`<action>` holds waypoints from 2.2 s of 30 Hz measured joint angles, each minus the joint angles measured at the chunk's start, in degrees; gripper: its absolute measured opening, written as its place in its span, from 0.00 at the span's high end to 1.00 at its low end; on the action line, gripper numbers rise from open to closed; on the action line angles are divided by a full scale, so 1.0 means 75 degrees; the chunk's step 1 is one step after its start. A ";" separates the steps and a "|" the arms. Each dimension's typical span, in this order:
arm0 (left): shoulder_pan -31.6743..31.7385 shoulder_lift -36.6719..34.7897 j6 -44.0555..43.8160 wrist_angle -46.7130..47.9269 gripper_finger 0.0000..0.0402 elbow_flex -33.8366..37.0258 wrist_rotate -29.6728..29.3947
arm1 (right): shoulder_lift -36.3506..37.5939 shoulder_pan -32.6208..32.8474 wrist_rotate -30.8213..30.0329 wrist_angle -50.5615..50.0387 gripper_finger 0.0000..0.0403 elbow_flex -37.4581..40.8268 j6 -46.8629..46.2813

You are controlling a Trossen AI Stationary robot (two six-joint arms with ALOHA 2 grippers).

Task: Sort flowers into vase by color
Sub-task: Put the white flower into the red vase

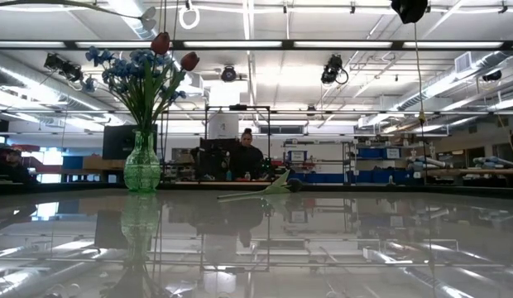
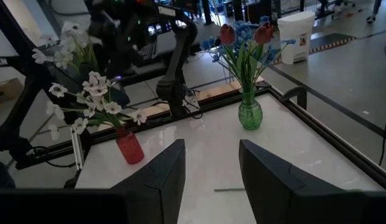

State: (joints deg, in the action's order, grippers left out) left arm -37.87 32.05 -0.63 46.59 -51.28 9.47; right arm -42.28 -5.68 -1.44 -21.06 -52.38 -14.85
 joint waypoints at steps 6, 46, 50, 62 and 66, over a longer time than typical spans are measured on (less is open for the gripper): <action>0.0012 0.0330 0.0249 0.1884 0.26 -0.1501 -0.1425 | 0.0000 -0.0002 0.0001 0.0002 0.60 0.0000 0.0000; 0.0012 0.0957 -0.1037 0.2481 0.42 -0.2160 -0.2626 | 0.0000 -0.0002 0.0001 0.0000 0.60 0.0000 0.0000; 0.0011 0.0793 -0.1235 0.3021 0.42 -0.2160 -0.2627 | 0.0000 -0.0001 -0.0002 0.0003 0.60 0.0000 0.0000; -0.0466 0.0525 -0.2044 0.2062 0.42 -0.1359 -0.1618 | 0.0003 -0.0002 0.0001 0.0003 0.60 0.0000 0.0000; -0.0767 0.0520 -0.2178 0.2053 0.42 -0.1359 -0.1633 | 0.0003 -0.0002 -0.0001 0.0003 0.60 0.0000 0.0000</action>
State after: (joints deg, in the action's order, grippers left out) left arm -43.62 35.94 -16.96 61.99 -61.47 -2.77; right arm -42.26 -5.69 -1.45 -21.04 -52.38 -14.85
